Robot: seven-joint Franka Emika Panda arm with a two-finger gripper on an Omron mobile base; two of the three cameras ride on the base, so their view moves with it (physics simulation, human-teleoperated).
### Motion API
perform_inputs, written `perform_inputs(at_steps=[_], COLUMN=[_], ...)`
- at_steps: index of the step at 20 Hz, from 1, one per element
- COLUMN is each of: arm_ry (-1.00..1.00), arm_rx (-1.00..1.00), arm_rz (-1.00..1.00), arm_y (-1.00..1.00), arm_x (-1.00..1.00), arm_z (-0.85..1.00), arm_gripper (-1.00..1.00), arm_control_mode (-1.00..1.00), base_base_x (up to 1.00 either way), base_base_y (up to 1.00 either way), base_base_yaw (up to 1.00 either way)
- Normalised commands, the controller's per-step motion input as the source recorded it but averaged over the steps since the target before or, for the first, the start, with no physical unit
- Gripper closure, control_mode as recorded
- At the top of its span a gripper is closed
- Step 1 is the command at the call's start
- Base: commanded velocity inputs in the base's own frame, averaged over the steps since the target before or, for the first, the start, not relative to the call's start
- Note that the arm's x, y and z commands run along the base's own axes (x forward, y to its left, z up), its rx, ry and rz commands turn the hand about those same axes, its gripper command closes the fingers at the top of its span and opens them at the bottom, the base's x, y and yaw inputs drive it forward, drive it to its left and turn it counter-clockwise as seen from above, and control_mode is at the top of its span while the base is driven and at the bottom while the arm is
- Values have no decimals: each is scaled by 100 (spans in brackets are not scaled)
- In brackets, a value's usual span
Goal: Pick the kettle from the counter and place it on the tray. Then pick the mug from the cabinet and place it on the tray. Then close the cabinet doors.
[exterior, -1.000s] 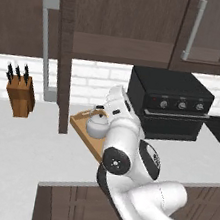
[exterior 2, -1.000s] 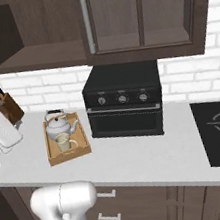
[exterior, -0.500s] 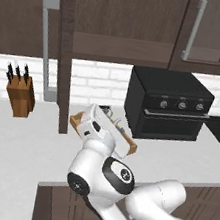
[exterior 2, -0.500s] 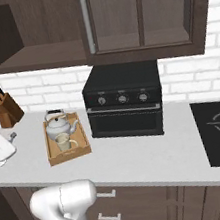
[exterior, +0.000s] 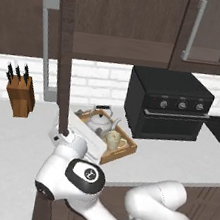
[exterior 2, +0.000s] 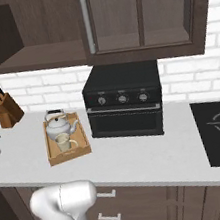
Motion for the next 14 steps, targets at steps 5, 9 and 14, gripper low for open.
perform_inputs(at_steps=[5, 9, 14], arm_ry=[-4, -9, -5], arm_rx=[-3, -2, -3], arm_rz=[-9, -15, -28], arm_y=[75, 65, 49], arm_x=[0, 0, 0], arm_z=[-1, 1, 18], arm_gripper=[-100, -100, -100], arm_control_mode=[-100, -100, -100], base_base_x=[0, 0, 0], base_base_y=[0, 0, 0], base_base_yaw=[0, 0, 0])
